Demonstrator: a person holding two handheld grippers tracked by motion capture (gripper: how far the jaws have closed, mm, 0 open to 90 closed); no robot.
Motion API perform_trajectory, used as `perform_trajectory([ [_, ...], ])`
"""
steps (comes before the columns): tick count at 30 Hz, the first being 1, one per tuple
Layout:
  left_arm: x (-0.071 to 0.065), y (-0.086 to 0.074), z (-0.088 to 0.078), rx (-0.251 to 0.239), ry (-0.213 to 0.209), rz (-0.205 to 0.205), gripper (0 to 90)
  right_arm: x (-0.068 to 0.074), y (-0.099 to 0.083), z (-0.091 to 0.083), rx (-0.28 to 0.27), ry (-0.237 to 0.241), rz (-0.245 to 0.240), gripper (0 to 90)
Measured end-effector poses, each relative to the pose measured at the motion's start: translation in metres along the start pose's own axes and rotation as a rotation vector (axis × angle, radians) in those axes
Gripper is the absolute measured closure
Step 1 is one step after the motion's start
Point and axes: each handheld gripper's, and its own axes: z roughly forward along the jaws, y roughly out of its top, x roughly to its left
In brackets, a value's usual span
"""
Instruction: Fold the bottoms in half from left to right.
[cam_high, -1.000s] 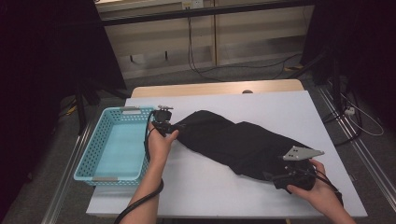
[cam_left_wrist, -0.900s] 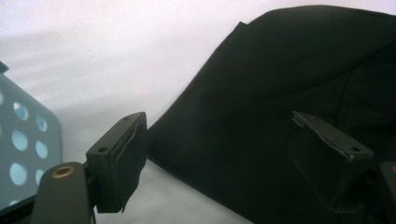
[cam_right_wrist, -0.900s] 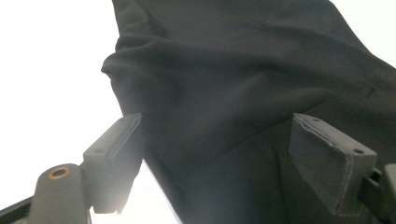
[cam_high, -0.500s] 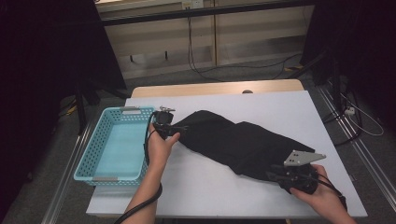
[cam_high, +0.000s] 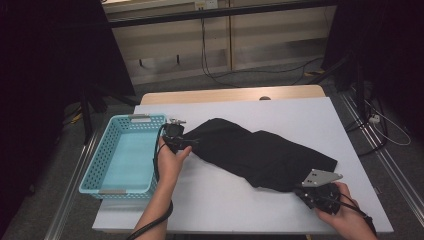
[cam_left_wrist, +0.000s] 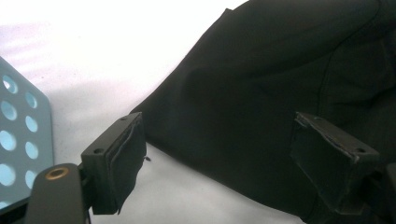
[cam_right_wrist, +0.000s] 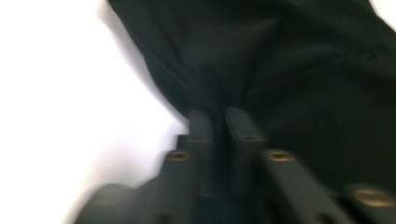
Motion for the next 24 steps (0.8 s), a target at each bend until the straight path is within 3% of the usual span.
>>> perform_trajectory([
  [3, 0.000, 0.000, -0.001, -0.023, 0.005, -0.012, 18.8, -0.007, -0.002, -0.007, 0.018, 0.014, 0.011, 85.2],
  [10, 0.006, -0.005, 0.002, -0.003, 0.010, -0.033, 19.6, -0.018, -0.023, -0.030, 0.015, 0.002, 0.027, 85.2],
  [15, 0.004, -0.005, 0.007, 0.010, 0.012, -0.024, 19.3, -0.021, -0.027, -0.032, -0.022, 0.010, 0.064, 80.0],
  [16, 0.003, -0.005, 0.010, 0.016, 0.003, -0.008, 19.4, -0.020, -0.023, -0.030, -0.034, 0.004, 0.074, 69.0],
  [18, 0.002, -0.005, 0.011, 0.026, 0.005, -0.013, 19.3, -0.019, -0.023, -0.029, -0.040, 0.005, 0.069, 65.9],
  [19, 0.003, -0.007, 0.014, 0.027, 0.000, -0.031, 19.3, -0.018, -0.020, -0.028, -0.057, 0.011, 0.084, 52.5],
  [22, 0.003, -0.009, 0.021, 0.047, 0.015, -0.017, 18.8, -0.017, -0.017, -0.025, -0.074, 0.013, 0.096, 42.4],
  [24, 0.004, -0.010, 0.023, 0.036, 0.019, -0.024, 17.7, -0.016, -0.015, -0.023, -0.079, 0.022, 0.103, 40.8],
])
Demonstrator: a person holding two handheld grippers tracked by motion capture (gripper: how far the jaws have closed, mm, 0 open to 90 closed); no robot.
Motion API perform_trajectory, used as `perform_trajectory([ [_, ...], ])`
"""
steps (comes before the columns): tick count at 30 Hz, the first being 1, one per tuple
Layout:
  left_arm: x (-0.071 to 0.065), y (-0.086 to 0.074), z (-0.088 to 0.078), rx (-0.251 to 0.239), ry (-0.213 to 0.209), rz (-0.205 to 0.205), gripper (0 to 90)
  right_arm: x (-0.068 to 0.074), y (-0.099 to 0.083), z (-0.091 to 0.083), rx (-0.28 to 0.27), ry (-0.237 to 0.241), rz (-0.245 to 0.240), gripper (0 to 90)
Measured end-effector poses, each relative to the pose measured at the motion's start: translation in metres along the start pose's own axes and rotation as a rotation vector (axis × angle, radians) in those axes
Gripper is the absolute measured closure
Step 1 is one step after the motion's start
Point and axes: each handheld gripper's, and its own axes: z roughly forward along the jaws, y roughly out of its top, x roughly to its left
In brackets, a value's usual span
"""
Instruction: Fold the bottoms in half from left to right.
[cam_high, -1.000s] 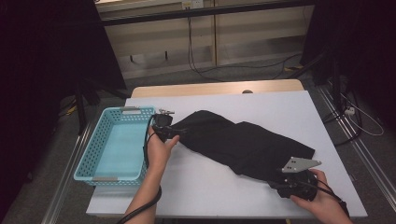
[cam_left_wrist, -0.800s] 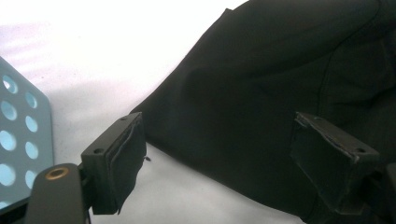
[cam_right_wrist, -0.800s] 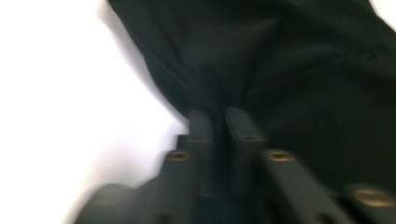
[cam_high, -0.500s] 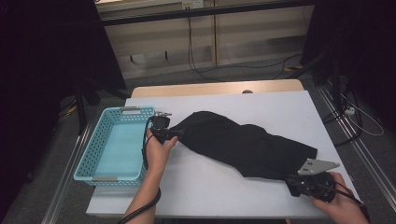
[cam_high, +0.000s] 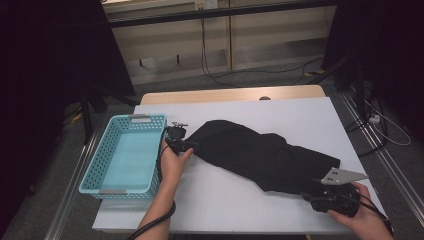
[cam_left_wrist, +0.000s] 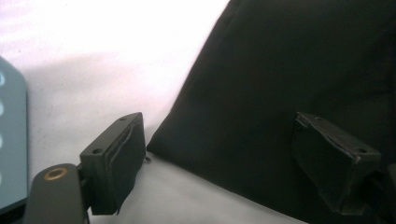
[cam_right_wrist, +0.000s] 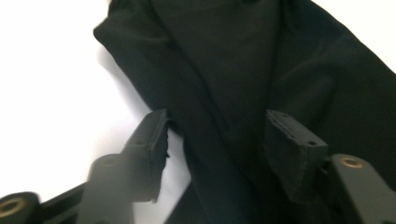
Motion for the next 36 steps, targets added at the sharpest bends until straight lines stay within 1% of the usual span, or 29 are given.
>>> perform_trajectory([
  [2, 0.000, 0.001, 0.001, 0.001, 0.006, 0.010, 17.3, 0.001, 0.002, 0.002, -0.009, 0.005, 0.008, 36.6],
  [5, -0.001, 0.001, 0.002, 0.007, 0.010, 0.013, 16.8, 0.002, 0.004, 0.004, -0.013, 0.012, 0.011, 36.2],
  [6, -0.001, 0.002, 0.002, 0.013, 0.011, 0.018, 16.8, 0.003, 0.006, 0.006, -0.017, 0.015, 0.012, 34.4],
  [7, -0.001, 0.002, 0.002, 0.016, 0.013, 0.014, 17.0, 0.004, 0.006, 0.006, -0.021, 0.017, 0.011, 33.8],
  [9, -0.003, 0.002, 0.002, 0.022, 0.018, 0.013, 18.2, 0.005, 0.008, 0.007, -0.029, 0.019, 0.010, 32.9],
  [10, -0.004, 0.002, 0.001, 0.023, 0.016, 0.011, 20.3, 0.006, 0.009, 0.008, -0.030, 0.021, 0.010, 32.4],
  [11, -0.004, 0.002, 0.001, 0.023, 0.016, 0.011, 23.8, 0.006, 0.009, 0.008, -0.030, 0.021, 0.010, 32.4],
  [13, -0.008, 0.004, -0.002, 0.042, -0.009, 0.020, 35.2, 0.007, 0.010, 0.009, -0.032, 0.024, 0.006, 32.4],
  [14, -0.010, 0.004, -0.003, 0.043, -0.019, 0.015, 42.4, 0.007, 0.011, 0.009, -0.033, 0.024, 0.007, 32.4],
  [15, -0.010, 0.004, -0.003, 0.043, -0.019, 0.015, 47.5, 0.007, 0.011, 0.009, -0.033, 0.024, 0.007, 32.4],
  [16, -0.012, 0.006, -0.003, 0.056, -0.033, 0.015, 52.2, 0.008, 0.011, 0.010, -0.035, 0.024, 0.008, 31.7],
  [17, -0.012, 0.006, -0.004, 0.059, -0.046, 0.010, 55.8, 0.008, 0.012, 0.009, -0.037, 0.025, 0.007, 31.7],
  [19, -0.013, 0.007, -0.004, 0.065, -0.075, -0.017, 66.6, 0.008, 0.012, 0.009, -0.041, 0.027, 0.008, 31.0],
  [20, -0.012, 0.008, -0.004, 0.076, -0.108, -0.036, 74.6, 0.008, 0.012, 0.009, -0.042, 0.028, 0.010, 30.8],
  [21, -0.012, 0.009, -0.004, 0.084, -0.109, -0.034, 79.2, 0.008, 0.012, 0.009, -0.044, 0.028, 0.010, 30.4],
  [24, -0.012, 0.013, -0.006, 0.110, -0.110, -0.033, 80.8, 0.008, 0.012, 0.008, -0.047, 0.031, 0.015, 28.1],
  [25, -0.011, 0.016, -0.009, 0.113, -0.111, -0.039, 81.2, 0.007, 0.011, 0.008, -0.048, 0.031, 0.016, 27.4],
  [27, -0.006, 0.020, -0.014, 0.110, -0.123, -0.055, 81.5, 0.006, 0.010, 0.008, -0.048, 0.032, 0.020, 26.1],
  [30, 0.002, 0.029, -0.025, 0.095, -0.123, -0.063, 81.5, 0.005, 0.009, 0.008, -0.045, 0.029, 0.024, 25.0],
  [35, 0.015, 0.043, -0.043, 0.069, -0.103, -0.086, 81.6, 0.005, 0.009, 0.007, -0.052, 0.029, 0.025, 24.2],
  [36, 0.015, 0.043, -0.043, 0.069, -0.103, -0.086, 81.6, 0.005, 0.009, 0.007, -0.052, 0.028, 0.024, 24.0],
])
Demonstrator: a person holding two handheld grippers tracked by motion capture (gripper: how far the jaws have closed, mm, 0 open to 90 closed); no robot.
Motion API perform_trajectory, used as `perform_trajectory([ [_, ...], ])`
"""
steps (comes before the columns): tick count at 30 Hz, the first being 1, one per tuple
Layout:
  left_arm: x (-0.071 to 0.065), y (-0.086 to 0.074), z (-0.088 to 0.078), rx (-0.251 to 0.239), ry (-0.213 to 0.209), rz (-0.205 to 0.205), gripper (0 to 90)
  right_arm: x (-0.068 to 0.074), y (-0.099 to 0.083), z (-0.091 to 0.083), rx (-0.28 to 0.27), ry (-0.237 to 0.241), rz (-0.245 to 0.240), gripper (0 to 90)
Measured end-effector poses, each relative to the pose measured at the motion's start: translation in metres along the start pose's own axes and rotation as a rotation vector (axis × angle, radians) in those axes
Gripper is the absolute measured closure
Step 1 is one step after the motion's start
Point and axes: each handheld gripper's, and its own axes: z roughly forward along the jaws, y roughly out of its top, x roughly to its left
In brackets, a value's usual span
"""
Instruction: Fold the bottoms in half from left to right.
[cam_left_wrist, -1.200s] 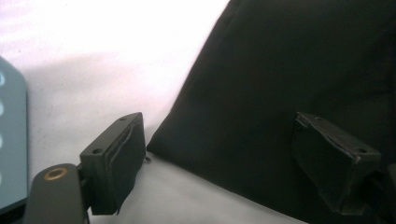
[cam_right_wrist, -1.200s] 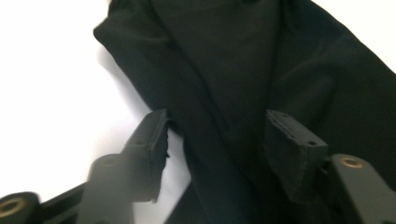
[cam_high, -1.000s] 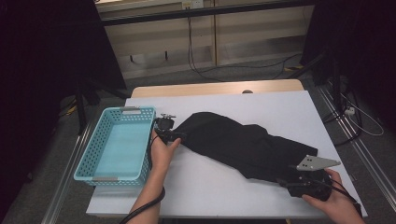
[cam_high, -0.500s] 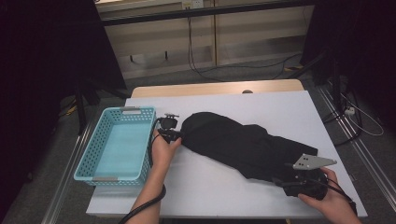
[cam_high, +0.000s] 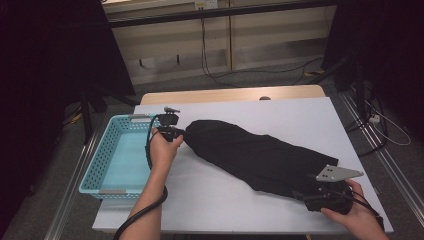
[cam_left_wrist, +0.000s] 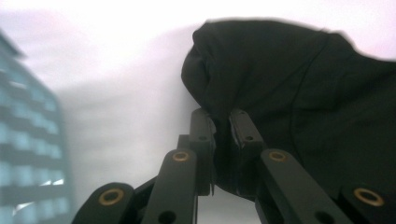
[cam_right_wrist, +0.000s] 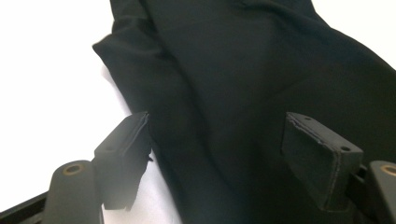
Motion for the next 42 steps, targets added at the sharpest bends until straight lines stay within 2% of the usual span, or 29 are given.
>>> perform_trajectory([
  [1, 0.004, 0.005, -0.009, -0.015, 0.007, -0.005, 81.5, 0.000, 0.000, 0.000, -0.001, 0.000, 0.001, 23.7],
  [2, 0.004, 0.005, -0.009, -0.015, 0.007, -0.005, 81.6, 0.000, 0.000, 0.000, -0.002, 0.001, 0.002, 23.6],
  [3, 0.008, 0.009, -0.016, -0.030, 0.025, -0.015, 81.6, 0.000, 0.000, 0.000, -0.002, -0.001, 0.002, 23.3],
  [6, 0.013, 0.011, -0.023, -0.027, 0.048, -0.010, 81.5, -0.001, 0.000, 0.000, -0.005, 0.000, 0.003, 22.9],
  [13, 0.013, 0.006, -0.018, -0.025, 0.032, -0.005, 81.4, -0.002, 0.001, 0.001, -0.002, -0.005, 0.009, 22.4],
  [22, 0.010, 0.005, -0.021, -0.035, 0.018, 0.017, 81.1, -0.021, 0.006, 0.006, -0.014, -0.064, 0.062, 23.3],
  [25, 0.011, 0.005, -0.022, -0.040, 0.017, 0.019, 81.1, -0.020, 0.007, 0.007, -0.021, -0.060, 0.067, 22.9],
  [30, 0.011, 0.006, -0.024, -0.043, 0.021, 0.026, 81.2, -0.016, 0.008, 0.008, -0.014, -0.051, 0.045, 21.5],
  [34, 0.011, 0.009, -0.026, -0.043, 0.031, 0.023, 81.2, -0.014, 0.008, 0.009, -0.013, -0.046, 0.042, 21.0],
  [39, 0.018, 0.017, -0.037, -0.055, 0.069, 0.025, 81.4, -0.014, 0.006, 0.007, -0.015, -0.042, 0.046, 20.2],
  [42, 0.018, 0.019, -0.038, -0.053, 0.072, 0.024, 81.4, -0.015, 0.005, 0.007, -0.015, -0.042, 0.047, 20.1],
])
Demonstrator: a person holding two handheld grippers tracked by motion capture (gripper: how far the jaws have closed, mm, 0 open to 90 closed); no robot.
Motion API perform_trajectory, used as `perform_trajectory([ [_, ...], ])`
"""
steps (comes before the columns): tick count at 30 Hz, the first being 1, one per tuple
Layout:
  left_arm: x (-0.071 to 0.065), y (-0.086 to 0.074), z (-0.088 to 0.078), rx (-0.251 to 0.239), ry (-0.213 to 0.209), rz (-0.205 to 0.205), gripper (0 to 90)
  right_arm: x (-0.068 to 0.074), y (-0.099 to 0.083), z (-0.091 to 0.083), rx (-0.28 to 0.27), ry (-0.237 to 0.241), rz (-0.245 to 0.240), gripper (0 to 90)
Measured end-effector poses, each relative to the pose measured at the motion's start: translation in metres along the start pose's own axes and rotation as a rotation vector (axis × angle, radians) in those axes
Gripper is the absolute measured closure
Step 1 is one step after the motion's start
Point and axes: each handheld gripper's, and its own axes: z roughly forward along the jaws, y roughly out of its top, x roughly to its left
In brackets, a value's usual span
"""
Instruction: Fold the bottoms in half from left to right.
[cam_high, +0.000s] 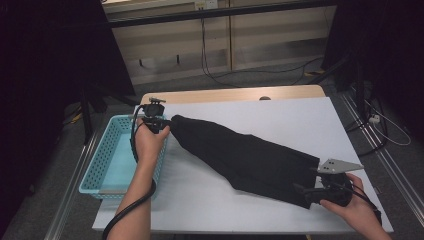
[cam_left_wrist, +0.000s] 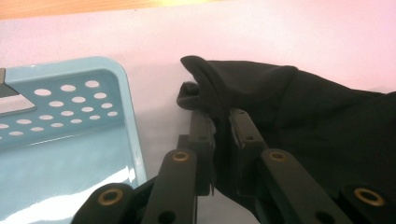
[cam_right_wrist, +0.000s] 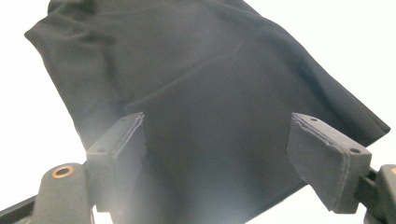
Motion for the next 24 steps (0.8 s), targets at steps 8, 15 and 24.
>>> perform_trajectory([
  [8, -0.016, -0.005, 0.009, 0.013, -0.063, 0.027, 81.3, 0.003, 0.001, 0.002, 0.001, 0.011, -0.005, 19.6],
  [15, -0.035, -0.012, 0.012, 0.006, -0.157, 0.067, 81.3, 0.006, 0.001, 0.004, 0.004, 0.024, -0.006, 18.8],
  [24, -0.060, -0.022, 0.016, 0.008, -0.249, 0.121, 81.3, 0.009, 0.001, 0.004, 0.000, 0.030, -0.009, 18.5],
])
